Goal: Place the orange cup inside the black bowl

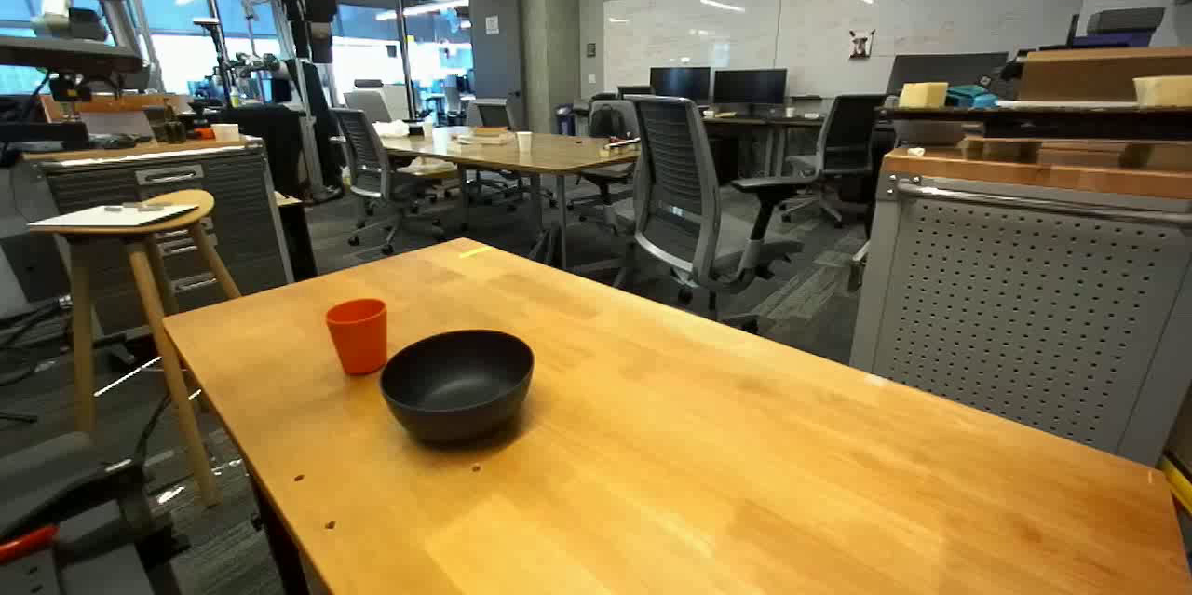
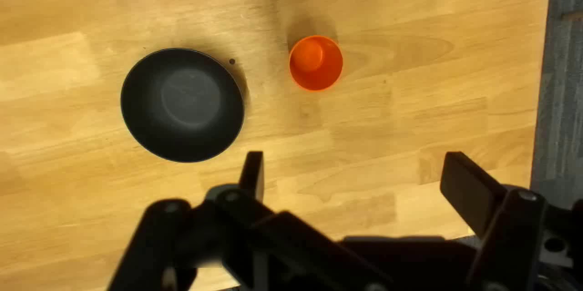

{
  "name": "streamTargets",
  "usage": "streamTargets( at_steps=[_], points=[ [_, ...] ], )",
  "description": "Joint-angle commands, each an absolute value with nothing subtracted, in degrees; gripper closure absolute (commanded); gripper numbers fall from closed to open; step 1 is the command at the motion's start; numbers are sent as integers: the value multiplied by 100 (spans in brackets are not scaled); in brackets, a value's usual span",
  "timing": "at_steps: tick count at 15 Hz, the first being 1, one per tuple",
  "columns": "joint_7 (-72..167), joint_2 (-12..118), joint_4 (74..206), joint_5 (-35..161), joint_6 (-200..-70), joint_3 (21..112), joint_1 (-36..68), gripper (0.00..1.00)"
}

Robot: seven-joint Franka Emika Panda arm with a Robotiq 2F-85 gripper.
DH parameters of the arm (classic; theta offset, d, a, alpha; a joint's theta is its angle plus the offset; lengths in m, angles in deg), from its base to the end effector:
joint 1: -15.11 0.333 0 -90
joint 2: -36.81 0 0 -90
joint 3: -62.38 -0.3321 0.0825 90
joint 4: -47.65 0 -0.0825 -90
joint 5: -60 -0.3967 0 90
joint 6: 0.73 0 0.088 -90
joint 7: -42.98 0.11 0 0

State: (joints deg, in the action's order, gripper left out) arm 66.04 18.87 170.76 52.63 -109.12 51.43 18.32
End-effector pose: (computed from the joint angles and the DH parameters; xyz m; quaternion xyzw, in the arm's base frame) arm 0.4574 0.1337 0.5424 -0.9941 0.0999 -0.0144 0.0388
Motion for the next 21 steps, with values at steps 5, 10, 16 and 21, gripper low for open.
streamTargets(
  at_steps=[5,10,16,21],
  points=[
    [6751,2186,17223,5273,-11167,5239,1795,0],
    [6958,3193,17587,5190,-12013,5414,1725,0],
    [6999,4694,17452,4877,-12663,5611,1851,0],
    [6913,5022,17485,4245,-12448,5587,1918,0]
  ],
)
